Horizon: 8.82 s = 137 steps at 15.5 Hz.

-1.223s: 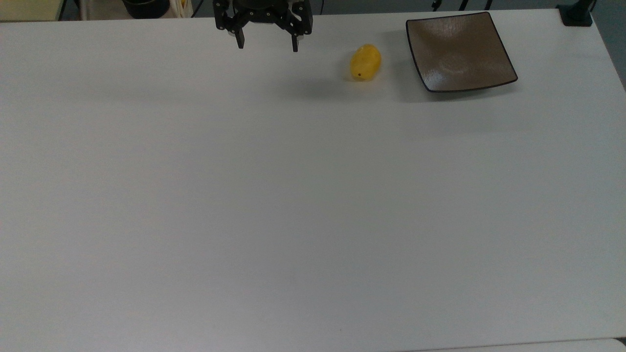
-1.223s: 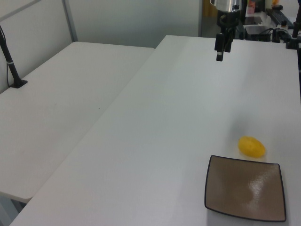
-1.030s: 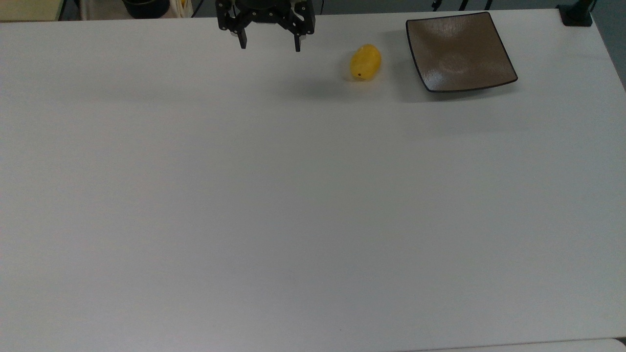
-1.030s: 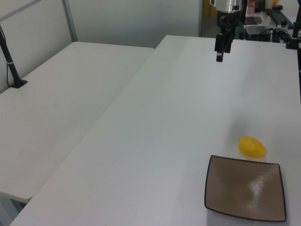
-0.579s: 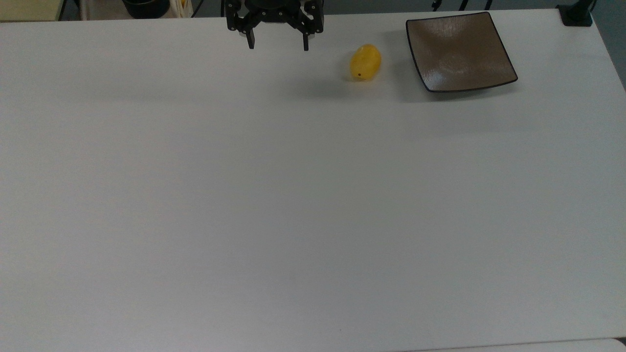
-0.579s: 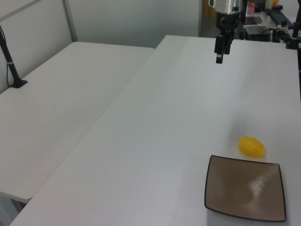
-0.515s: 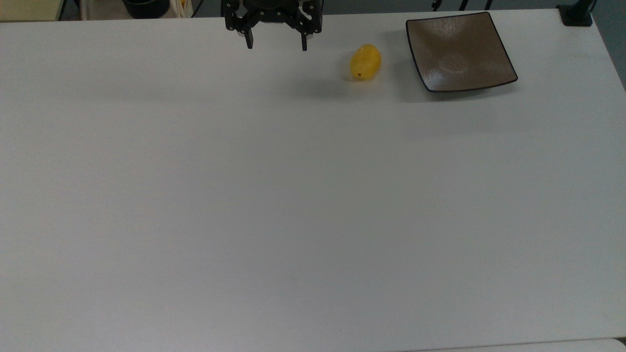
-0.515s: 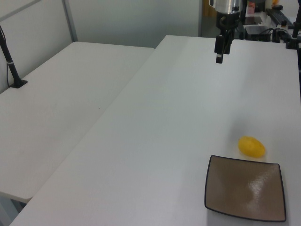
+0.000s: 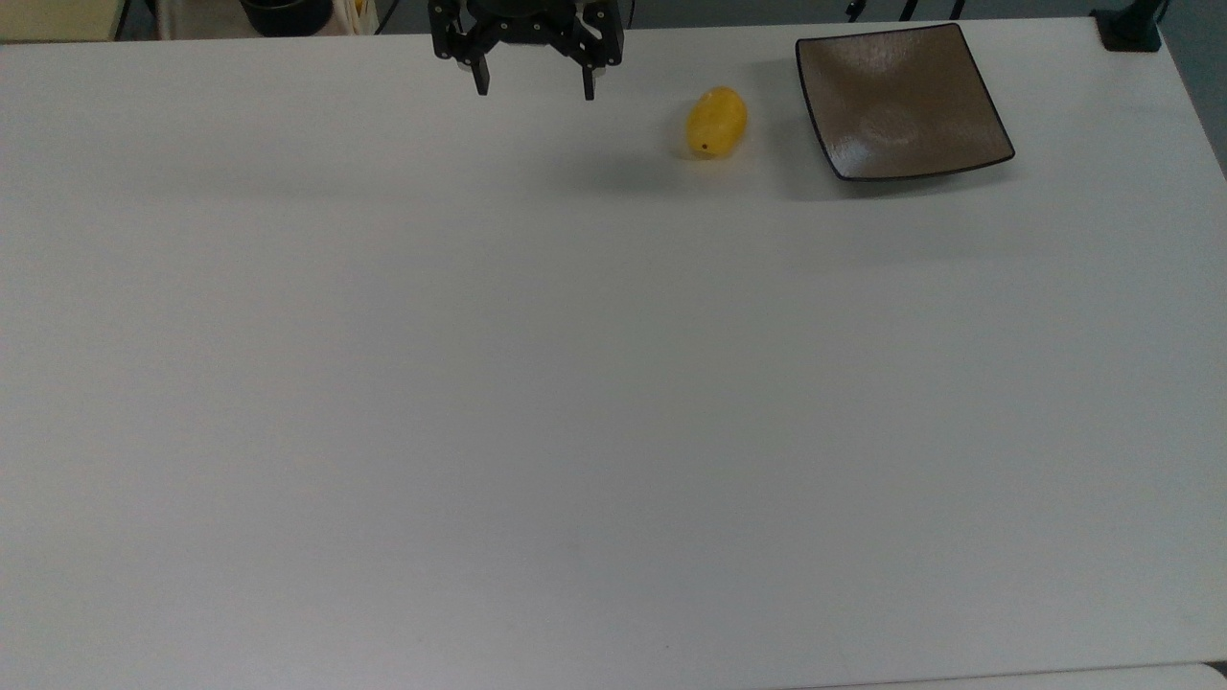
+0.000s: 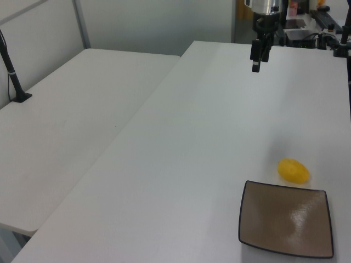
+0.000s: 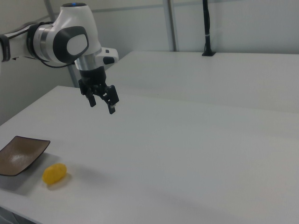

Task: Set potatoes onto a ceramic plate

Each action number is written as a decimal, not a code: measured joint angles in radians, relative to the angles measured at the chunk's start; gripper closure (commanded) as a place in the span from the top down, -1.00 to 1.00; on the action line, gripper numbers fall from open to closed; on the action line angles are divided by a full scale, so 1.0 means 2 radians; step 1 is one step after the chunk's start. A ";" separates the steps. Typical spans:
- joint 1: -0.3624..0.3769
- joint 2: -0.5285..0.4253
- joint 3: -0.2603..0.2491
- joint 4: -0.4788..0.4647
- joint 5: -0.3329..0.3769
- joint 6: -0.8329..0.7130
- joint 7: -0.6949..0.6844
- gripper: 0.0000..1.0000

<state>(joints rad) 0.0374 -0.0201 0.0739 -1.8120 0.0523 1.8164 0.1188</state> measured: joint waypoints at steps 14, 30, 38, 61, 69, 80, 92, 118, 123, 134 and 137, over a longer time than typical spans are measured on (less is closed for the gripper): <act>0.024 0.006 0.004 -0.057 0.009 0.060 0.214 1.00; 0.043 0.003 0.090 -0.151 0.009 0.091 0.218 1.00; 0.043 0.003 0.128 -0.188 0.009 0.105 0.218 1.00; 0.068 0.046 0.144 -0.228 0.009 0.159 0.218 -0.08; 0.063 0.035 0.144 -0.208 0.009 0.161 0.222 -0.06; 0.063 0.023 0.210 -0.131 0.033 0.161 0.268 0.16; 0.112 0.073 0.225 -0.108 0.036 0.211 0.302 1.00; 0.061 0.015 0.030 -0.007 -0.068 -0.012 0.042 1.00; 0.060 0.016 -0.013 0.007 -0.064 -0.002 0.040 1.00; 0.024 0.003 -0.043 0.020 -0.004 -0.002 -0.015 1.00; 0.023 0.003 -0.041 0.020 -0.004 -0.002 -0.015 1.00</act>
<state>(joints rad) 0.0834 -0.0136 -0.0083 -1.7730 0.0452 1.8133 0.0879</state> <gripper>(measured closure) 0.000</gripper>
